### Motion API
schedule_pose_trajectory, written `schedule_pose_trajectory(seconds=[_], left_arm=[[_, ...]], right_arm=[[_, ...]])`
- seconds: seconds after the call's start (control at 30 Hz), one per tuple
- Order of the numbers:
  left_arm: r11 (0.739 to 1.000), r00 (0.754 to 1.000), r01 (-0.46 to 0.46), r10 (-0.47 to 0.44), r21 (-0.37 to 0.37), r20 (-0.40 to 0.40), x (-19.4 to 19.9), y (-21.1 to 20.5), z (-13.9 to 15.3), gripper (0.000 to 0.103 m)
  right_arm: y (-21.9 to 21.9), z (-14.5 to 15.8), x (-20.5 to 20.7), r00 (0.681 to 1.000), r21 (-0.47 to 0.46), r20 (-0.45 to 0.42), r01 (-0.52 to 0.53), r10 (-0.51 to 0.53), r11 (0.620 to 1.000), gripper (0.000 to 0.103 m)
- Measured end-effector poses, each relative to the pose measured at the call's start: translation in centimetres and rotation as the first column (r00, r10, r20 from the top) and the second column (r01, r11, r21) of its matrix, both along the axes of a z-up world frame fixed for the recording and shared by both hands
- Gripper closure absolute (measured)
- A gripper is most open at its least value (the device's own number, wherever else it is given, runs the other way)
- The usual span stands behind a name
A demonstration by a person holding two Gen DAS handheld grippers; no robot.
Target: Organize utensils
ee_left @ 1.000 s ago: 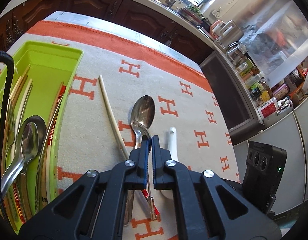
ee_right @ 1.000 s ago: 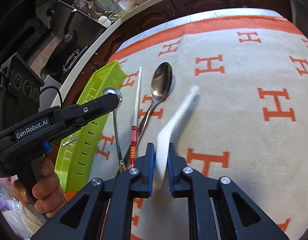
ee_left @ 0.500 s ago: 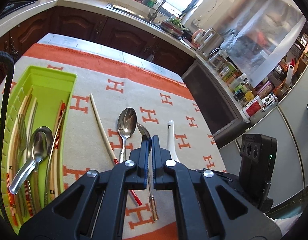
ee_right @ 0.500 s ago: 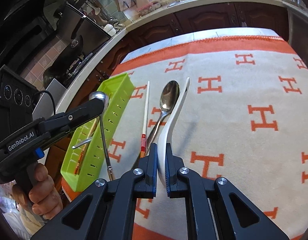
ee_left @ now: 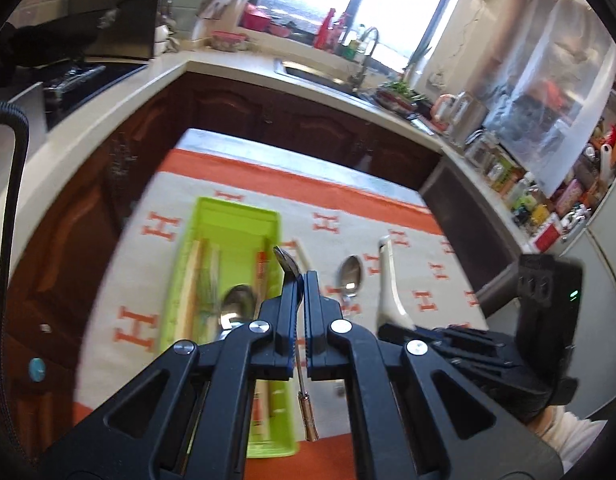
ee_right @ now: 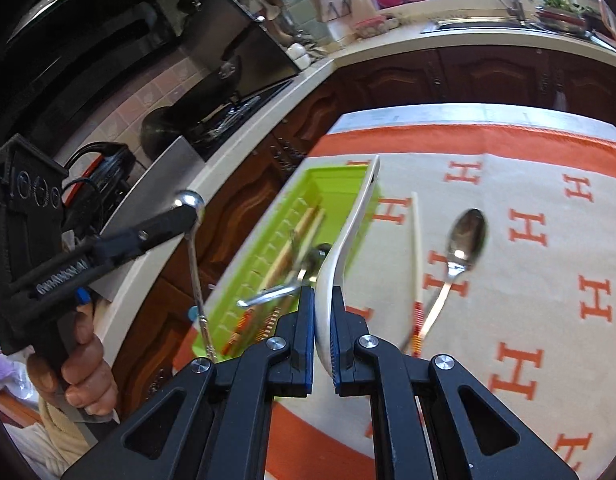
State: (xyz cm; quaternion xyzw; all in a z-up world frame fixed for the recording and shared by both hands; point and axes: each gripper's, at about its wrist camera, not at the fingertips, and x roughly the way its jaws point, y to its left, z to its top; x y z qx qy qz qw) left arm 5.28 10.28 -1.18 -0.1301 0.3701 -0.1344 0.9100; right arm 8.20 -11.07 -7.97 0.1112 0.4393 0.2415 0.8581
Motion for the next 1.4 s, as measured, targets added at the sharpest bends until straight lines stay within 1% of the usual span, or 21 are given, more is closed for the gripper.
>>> schedule_pose_trajectory(seconds=[0.1,0.27,0.37,0.5,0.63,0.7,0.73,0.8,0.87,0.97,1.03,1.1,1.17,1.4], left_arm=[[0.998,0.999,-0.024,0.026,0.053,-0.037,0.1,1.8,-1.4,0.102],[0.994,0.995,-0.007,0.018,0.11,-0.099,1.0,2.6,-5.3,0.102],[0.994,0.992,0.0,0.014,0.111,-0.126,1.9,2.8,-7.4,0.102],[0.996,0.987,-0.009,0.023,0.09,-0.159,3.5,2.5,-9.9,0.102],[0.996,0.984,-0.019,0.035,0.092,-0.173,4.3,1.8,-11.3,0.102],[0.994,0.983,-0.02,0.039,0.108,-0.177,4.4,1.6,-11.5,0.101],[0.993,0.983,-0.022,0.043,0.114,-0.179,4.5,1.5,-11.5,0.099],[0.992,0.982,-0.031,0.053,0.126,-0.18,4.2,1.5,-11.4,0.097],[0.99,0.982,-0.046,0.069,0.133,-0.178,3.8,1.8,-11.2,0.094],[0.988,0.981,-0.069,0.093,0.138,-0.17,3.2,2.4,-10.7,0.081],[0.987,0.98,-0.087,0.109,0.138,-0.166,2.9,2.8,-10.4,0.067],[0.986,0.979,-0.101,0.122,0.131,-0.163,2.6,3.2,-10.3,0.06],[0.987,0.979,-0.106,0.125,0.121,-0.16,2.3,3.4,-10.1,0.058],[0.987,0.981,-0.099,0.119,0.13,-0.155,1.5,2.6,-9.6,0.058]], right_arm=[[2.5,0.3,0.5,0.999,0.015,-0.011,-0.032,0.032,0.999,0.097],[6.9,-0.7,1.6,0.996,0.009,-0.043,-0.08,0.08,0.997,0.097],[8.8,-2.1,2.1,0.992,-0.007,-0.072,-0.103,0.102,0.995,0.097],[10.4,-4.4,2.6,0.987,-0.037,-0.115,-0.114,0.109,0.993,0.097],[10.9,-5.9,3.1,0.982,-0.073,-0.153,-0.119,0.107,0.99,0.096],[11.2,-6.6,3.4,0.981,-0.091,-0.166,-0.117,0.101,0.989,0.096],[11.3,-6.8,3.6,0.98,-0.099,-0.173,-0.117,0.099,0.988,0.095],[11.3,-7.2,3.8,0.979,-0.103,-0.184,-0.114,0.094,0.988,0.092],[11.2,-7.4,3.9,0.979,-0.104,-0.182,-0.111,0.091,0.988,0.085],[11.1,-7.2,3.9,0.982,-0.112,-0.165,-0.105,0.086,0.988,0.082],[10.9,-6.9,3.6,0.984,-0.112,-0.155,-0.105,0.088,0.988,0.082],[10.8,-6.5,3.4,0.985,-0.111,-0.145,-0.105,0.088,0.988,0.079],[10.6,-6.2,3.1,0.987,-0.111,-0.134,-0.105,0.09,0.988,0.077],[9.5,-4.7,1.7,0.992,-0.118,-0.09,-0.099,0.088,0.988,0.077]])
